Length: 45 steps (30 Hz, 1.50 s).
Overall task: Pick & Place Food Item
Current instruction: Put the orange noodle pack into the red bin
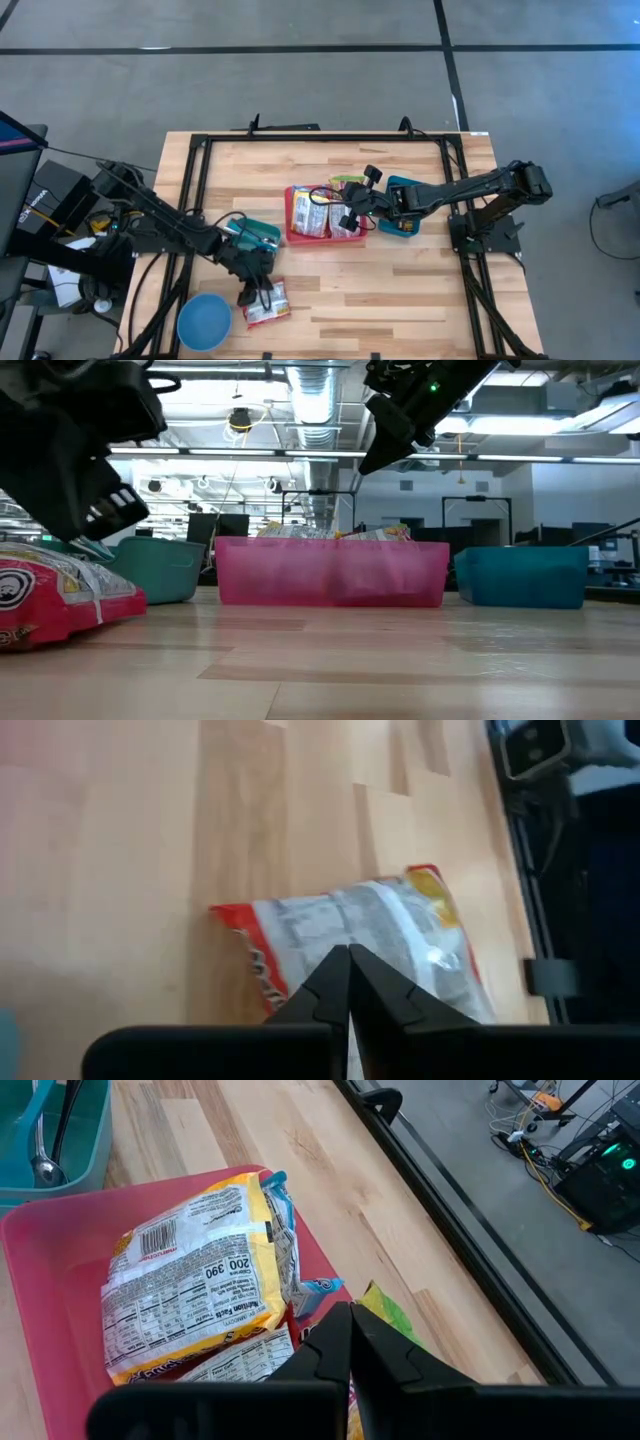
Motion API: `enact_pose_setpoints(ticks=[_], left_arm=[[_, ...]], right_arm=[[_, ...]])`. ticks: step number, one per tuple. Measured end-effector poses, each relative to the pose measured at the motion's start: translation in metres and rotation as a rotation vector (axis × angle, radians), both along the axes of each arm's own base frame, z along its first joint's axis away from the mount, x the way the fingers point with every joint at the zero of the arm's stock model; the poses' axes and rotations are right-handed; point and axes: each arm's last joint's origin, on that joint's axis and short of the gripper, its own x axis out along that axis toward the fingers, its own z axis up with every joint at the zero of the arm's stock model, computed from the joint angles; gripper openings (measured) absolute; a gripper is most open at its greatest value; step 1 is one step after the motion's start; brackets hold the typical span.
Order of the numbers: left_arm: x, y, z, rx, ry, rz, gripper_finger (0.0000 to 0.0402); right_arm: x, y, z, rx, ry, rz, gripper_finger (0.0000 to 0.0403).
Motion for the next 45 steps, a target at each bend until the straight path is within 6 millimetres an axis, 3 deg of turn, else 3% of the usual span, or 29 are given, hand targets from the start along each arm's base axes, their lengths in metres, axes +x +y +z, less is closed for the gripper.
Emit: enact_pose_setpoints(ticks=[11, 28, 45], left_arm=[[-0.004, 0.012, -0.002, -0.207, 0.232, 0.111, 0.0], [-0.034, 0.006, 0.009, -0.104, 0.319, 0.076, 0.0], [-0.023, -0.002, -0.015, -0.095, 0.372, 0.091, 0.0]], right_arm=[[0.0, 0.0, 0.0, 0.0, 0.0, 0.0, 0.0], [0.0, 0.0, 0.0, 0.0, 0.001, 0.001, 0.0], [0.0, 0.0, 0.0, 0.002, 0.0, 0.0, 0.0]])
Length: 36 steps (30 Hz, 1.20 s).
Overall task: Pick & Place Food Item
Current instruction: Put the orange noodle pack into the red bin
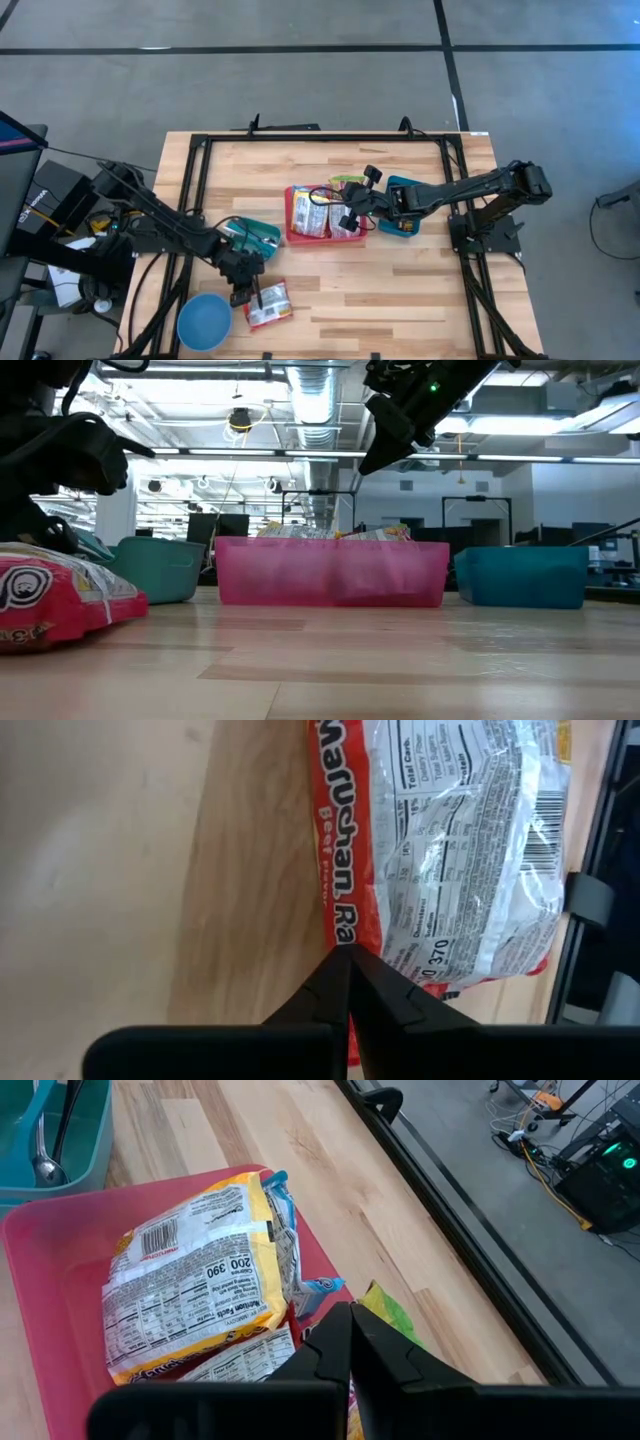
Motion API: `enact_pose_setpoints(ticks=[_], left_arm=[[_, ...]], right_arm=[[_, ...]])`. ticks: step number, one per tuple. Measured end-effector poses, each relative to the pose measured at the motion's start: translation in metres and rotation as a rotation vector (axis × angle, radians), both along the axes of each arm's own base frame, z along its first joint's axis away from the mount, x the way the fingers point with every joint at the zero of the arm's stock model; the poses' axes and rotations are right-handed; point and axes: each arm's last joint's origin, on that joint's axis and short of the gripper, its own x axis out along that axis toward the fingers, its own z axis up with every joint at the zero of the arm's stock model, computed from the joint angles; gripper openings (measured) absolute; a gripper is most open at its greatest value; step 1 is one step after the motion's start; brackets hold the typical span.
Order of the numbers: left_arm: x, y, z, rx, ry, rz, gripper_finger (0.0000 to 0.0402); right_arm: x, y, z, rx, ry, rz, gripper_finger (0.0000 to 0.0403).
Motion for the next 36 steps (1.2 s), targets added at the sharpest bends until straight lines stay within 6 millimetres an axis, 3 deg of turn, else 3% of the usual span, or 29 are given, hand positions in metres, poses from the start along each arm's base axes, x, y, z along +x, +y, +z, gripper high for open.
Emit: enact_pose_setpoints(ticks=[15, 22, 30, 36], left_arm=[[0.018, 0.011, 0.005, -0.004, -0.146, 0.047, 0.0], [0.021, 0.021, 0.005, -0.034, -0.111, 0.078, 0.0], [0.004, 0.027, 0.011, -0.056, 0.042, 0.094, 0.0], [-0.006, 0.03, 0.026, -0.056, 0.008, 0.096, 0.0]], right_arm=[[0.0, 0.0, 0.0, -0.001, 0.0, 0.001, 0.0], [0.0, 0.0, 0.0, 0.002, 0.002, 0.006, 0.0], [0.0, 0.0, 0.0, 0.004, 0.003, 0.008, 0.0], [0.0, 0.0, 0.0, 0.004, 0.003, 0.008, 0.0]])
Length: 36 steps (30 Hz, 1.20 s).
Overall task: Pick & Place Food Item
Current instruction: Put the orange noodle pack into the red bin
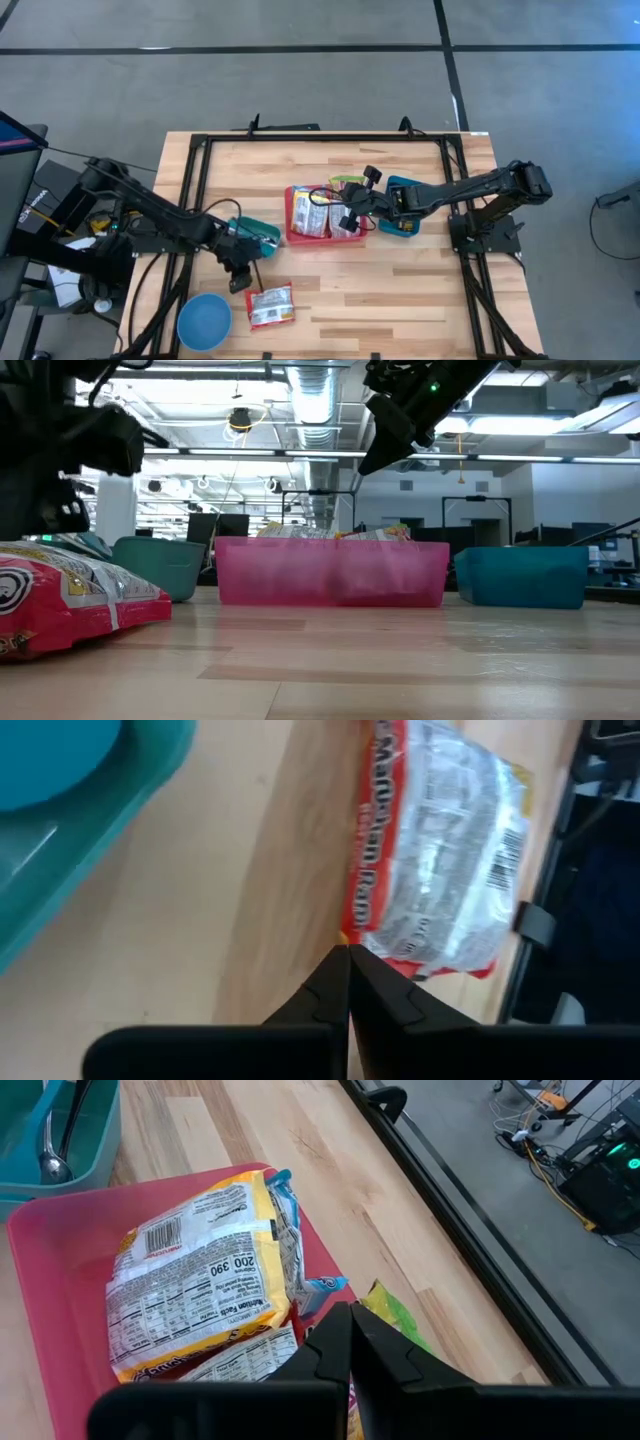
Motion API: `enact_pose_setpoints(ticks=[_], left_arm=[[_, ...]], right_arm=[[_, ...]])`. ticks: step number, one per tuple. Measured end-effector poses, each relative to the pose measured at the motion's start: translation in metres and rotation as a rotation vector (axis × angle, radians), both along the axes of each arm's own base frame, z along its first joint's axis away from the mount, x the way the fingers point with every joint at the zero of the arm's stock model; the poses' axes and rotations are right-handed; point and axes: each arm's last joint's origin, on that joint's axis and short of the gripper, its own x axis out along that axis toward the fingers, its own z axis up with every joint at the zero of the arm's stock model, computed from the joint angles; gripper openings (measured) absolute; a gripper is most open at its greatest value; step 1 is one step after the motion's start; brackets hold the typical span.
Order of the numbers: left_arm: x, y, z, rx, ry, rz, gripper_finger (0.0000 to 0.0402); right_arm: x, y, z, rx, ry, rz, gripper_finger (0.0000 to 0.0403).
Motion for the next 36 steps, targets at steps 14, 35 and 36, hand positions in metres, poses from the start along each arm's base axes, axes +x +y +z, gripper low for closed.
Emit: enact_pose_setpoints(ticks=[14, 35, 36], left_arm=[[-0.005, -0.01, 0.004, 0.045, -0.057, -0.027, 0.0001], [-0.017, -0.019, 0.0, 0.102, 0.008, -0.005, 0.0004], [-0.018, -0.019, -0.001, 0.103, 0.024, 0.007, 0.0006]], right_arm=[[0.0, 0.0, 0.0, 0.0, 0.0, 0.0, 0.0], [0.0, 0.0, 0.0, 0.001, 0.0, 0.001, 0.0], [0.0, 0.0, 0.0, 0.002, 0.0, 0.002, 0.0]])
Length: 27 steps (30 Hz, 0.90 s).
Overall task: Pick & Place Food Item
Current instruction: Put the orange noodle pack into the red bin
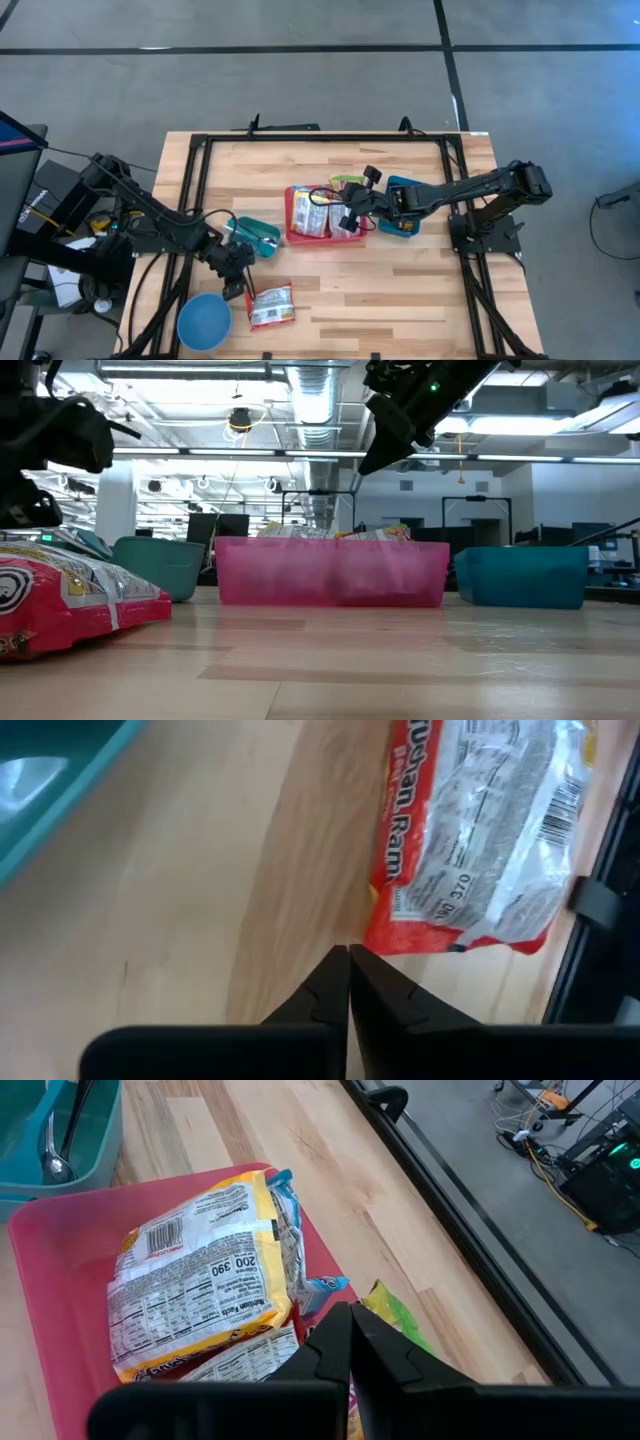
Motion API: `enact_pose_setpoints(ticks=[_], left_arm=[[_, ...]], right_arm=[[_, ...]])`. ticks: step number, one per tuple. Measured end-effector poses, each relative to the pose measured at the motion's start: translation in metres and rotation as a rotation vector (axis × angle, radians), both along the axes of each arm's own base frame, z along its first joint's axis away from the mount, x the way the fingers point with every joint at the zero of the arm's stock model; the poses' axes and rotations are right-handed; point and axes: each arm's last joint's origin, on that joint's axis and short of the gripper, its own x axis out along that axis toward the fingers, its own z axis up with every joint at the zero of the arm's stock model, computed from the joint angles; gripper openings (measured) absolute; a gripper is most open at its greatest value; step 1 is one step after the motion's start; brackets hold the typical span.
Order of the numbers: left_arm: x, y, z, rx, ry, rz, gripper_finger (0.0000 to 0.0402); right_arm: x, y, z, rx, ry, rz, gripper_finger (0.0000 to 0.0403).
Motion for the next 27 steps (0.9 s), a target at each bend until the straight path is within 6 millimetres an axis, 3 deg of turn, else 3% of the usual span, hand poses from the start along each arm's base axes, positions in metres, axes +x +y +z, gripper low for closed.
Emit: enact_pose_setpoints(ticks=[19, 27], left_arm=[[0.003, -0.002, 0.002, -0.088, 0.022, 0.143, 0.0106], [-0.008, 0.003, -0.027, -0.25, 0.013, 0.16, 0.0119]], right_arm=[[0.0, 0.0, 0.0, 0.002, -0.002, -0.001, 0.0], [0.0, 0.0, 0.0, 0.016, -0.013, -0.014, 0.0]])
